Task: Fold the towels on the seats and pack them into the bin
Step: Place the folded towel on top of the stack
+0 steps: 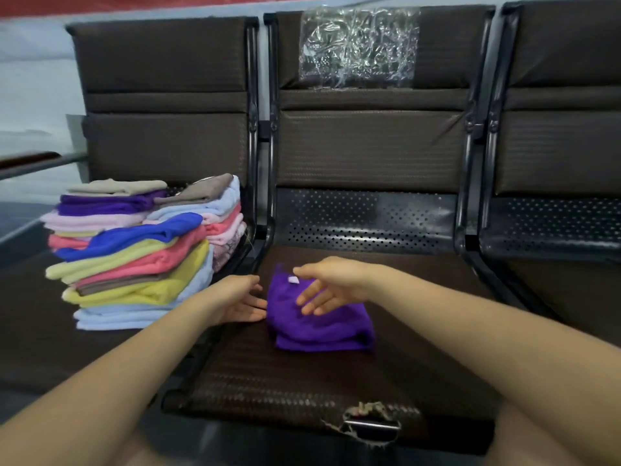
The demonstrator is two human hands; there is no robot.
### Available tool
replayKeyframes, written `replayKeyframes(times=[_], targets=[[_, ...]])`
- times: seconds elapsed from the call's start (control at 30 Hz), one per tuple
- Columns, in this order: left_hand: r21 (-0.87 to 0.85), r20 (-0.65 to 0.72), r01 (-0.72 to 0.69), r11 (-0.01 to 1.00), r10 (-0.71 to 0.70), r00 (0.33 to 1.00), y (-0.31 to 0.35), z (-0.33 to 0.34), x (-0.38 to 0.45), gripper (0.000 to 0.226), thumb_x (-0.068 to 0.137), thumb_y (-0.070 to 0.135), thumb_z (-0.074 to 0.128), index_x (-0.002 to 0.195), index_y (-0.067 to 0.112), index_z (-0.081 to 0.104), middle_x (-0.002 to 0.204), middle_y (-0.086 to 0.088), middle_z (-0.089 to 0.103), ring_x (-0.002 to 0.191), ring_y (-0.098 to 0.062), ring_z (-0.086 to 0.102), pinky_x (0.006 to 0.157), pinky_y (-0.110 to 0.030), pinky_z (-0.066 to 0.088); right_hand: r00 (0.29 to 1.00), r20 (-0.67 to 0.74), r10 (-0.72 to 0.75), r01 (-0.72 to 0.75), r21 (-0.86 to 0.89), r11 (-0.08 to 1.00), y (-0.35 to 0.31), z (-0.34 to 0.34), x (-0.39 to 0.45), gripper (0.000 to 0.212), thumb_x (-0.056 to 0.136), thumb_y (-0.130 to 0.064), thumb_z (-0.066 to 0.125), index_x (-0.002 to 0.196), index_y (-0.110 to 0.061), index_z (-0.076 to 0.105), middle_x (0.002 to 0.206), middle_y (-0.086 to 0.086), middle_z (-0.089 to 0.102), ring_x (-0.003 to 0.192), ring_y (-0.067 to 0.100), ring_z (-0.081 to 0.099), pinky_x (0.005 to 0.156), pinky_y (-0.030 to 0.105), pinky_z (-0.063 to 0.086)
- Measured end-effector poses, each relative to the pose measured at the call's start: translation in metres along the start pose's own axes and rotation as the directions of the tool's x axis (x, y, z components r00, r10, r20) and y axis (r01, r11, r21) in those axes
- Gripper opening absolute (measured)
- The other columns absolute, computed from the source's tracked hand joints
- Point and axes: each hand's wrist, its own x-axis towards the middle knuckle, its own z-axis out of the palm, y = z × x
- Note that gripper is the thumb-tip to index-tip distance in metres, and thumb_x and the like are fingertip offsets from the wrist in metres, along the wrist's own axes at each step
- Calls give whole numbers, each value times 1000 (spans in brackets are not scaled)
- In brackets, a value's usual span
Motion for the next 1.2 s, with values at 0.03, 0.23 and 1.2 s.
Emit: replayKeyframes(times=[0.03,0.23,1.2], targets=[[9,0,-3,1000,3,1000,0,-1,-1,28,104,30,35,111,6,47,84,-17,61,71,-24,60,61,-29,50,1000,3,27,-26,-47,999,3,1,3,27,100,-34,47,119,-15,44,84,10,63,66,19,64,59,26,53],[92,34,3,996,-6,999,-1,10,6,26,98,27,50,106,3,51,86,-14,59,73,-22,60,62,-30,49,914,-402,-56,-75,-303,950,35,-45,3,17,96,-23,52,103,-7,52,74,5,54,61,14,50,54,24,43],[327,-632,-343,881,474,613,101,-230,-47,21,86,20,64,100,5,65,105,-14,64,97,-27,60,81,-32,47,893,-312,-325,386,157,909,-185,146,126,42,76,-21,74,110,0,61,114,12,64,105,26,62,94,37,51]])
